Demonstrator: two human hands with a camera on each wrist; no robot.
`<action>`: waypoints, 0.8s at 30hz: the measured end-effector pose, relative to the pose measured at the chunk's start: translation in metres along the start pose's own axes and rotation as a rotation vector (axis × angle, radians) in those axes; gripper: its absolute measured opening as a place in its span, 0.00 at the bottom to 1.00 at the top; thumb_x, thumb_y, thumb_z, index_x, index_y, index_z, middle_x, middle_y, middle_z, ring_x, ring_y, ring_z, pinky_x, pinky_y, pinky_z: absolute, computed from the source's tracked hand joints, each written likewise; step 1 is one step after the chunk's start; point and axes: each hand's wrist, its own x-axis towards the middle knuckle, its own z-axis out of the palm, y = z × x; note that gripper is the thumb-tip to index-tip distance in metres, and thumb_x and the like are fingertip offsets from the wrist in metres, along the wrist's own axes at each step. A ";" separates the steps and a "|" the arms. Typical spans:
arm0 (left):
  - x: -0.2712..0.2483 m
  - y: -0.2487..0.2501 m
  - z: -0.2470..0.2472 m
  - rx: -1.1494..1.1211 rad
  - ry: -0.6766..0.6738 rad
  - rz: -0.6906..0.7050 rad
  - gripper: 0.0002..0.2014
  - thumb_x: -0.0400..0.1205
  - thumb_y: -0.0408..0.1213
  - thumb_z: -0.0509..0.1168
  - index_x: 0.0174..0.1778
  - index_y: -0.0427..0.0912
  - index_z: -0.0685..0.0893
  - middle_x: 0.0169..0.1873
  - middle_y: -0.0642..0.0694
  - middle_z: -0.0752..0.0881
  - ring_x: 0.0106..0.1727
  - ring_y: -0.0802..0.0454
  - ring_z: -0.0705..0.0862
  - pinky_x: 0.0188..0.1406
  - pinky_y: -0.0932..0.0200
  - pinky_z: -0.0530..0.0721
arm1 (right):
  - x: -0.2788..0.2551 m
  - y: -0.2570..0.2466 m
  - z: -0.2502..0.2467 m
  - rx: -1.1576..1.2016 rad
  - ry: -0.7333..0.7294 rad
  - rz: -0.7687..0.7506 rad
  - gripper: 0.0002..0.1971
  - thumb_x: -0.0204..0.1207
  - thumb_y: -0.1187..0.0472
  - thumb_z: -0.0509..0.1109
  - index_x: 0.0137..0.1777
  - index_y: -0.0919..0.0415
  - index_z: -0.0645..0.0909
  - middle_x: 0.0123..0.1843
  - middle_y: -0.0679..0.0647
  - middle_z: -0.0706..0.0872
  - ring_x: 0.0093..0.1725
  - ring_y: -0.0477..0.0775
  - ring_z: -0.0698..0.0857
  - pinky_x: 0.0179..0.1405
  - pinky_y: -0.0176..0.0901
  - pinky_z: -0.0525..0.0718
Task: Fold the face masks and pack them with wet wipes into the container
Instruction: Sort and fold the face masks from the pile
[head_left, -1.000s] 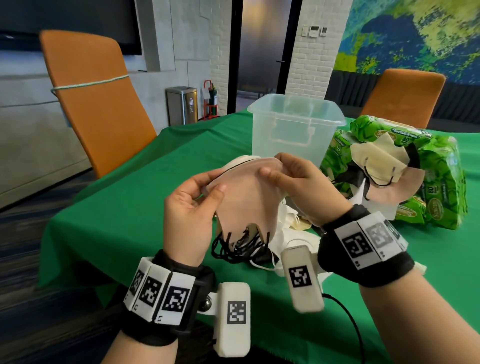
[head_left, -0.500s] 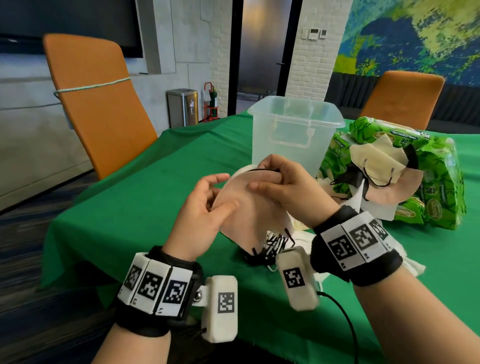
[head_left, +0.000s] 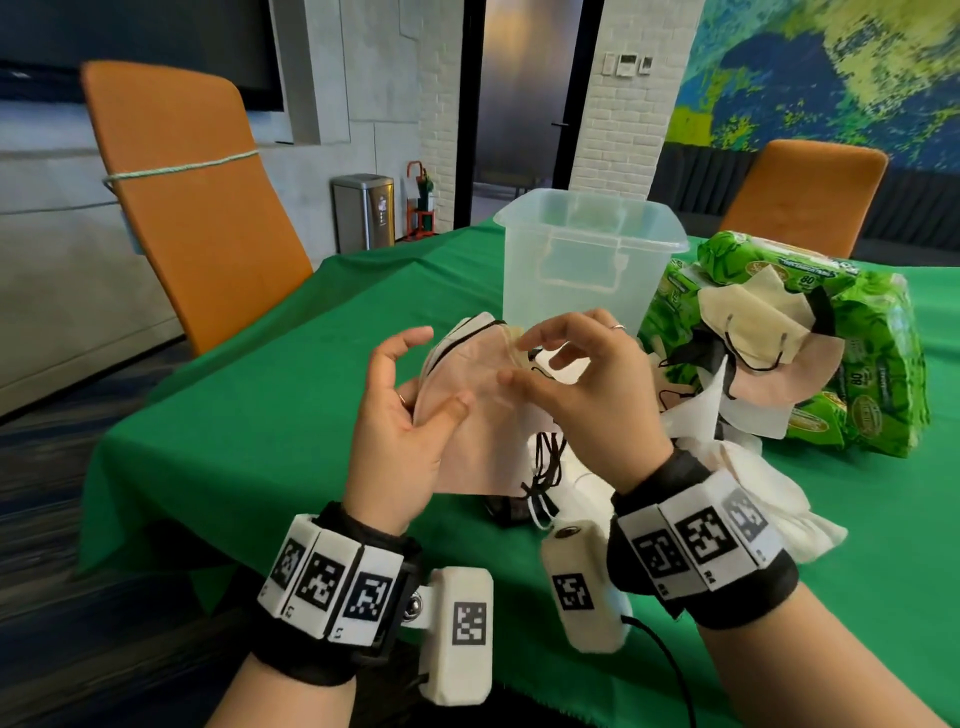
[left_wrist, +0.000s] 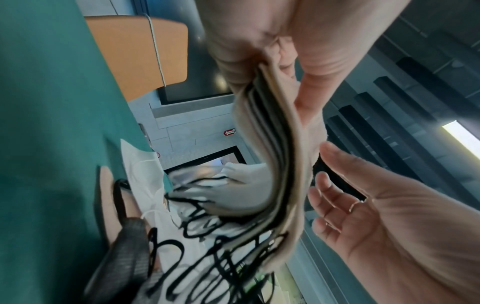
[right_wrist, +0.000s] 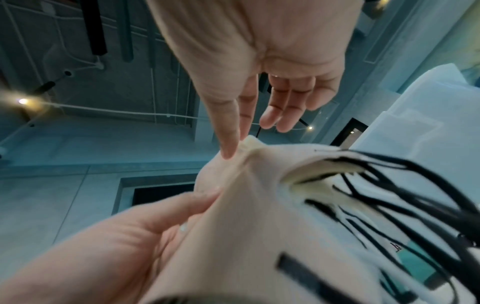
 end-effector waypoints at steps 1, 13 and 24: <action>-0.001 0.001 0.001 -0.008 -0.010 0.017 0.27 0.73 0.26 0.71 0.60 0.59 0.74 0.42 0.47 0.91 0.46 0.51 0.88 0.52 0.52 0.85 | -0.001 -0.002 0.003 -0.017 -0.013 -0.004 0.14 0.61 0.63 0.81 0.37 0.47 0.80 0.44 0.53 0.78 0.37 0.39 0.74 0.37 0.21 0.71; 0.002 0.000 0.001 0.025 -0.047 0.148 0.19 0.71 0.26 0.67 0.54 0.52 0.81 0.50 0.61 0.88 0.57 0.63 0.84 0.60 0.67 0.78 | 0.003 0.001 0.017 -0.132 -0.002 0.001 0.13 0.61 0.55 0.81 0.41 0.55 0.81 0.41 0.52 0.79 0.34 0.38 0.71 0.33 0.23 0.68; 0.002 -0.001 -0.001 0.018 -0.064 0.164 0.24 0.71 0.25 0.67 0.57 0.55 0.81 0.57 0.54 0.87 0.62 0.53 0.84 0.65 0.58 0.79 | -0.002 0.002 0.016 0.038 0.036 -0.003 0.06 0.62 0.63 0.81 0.32 0.60 0.85 0.27 0.41 0.82 0.32 0.44 0.80 0.32 0.27 0.75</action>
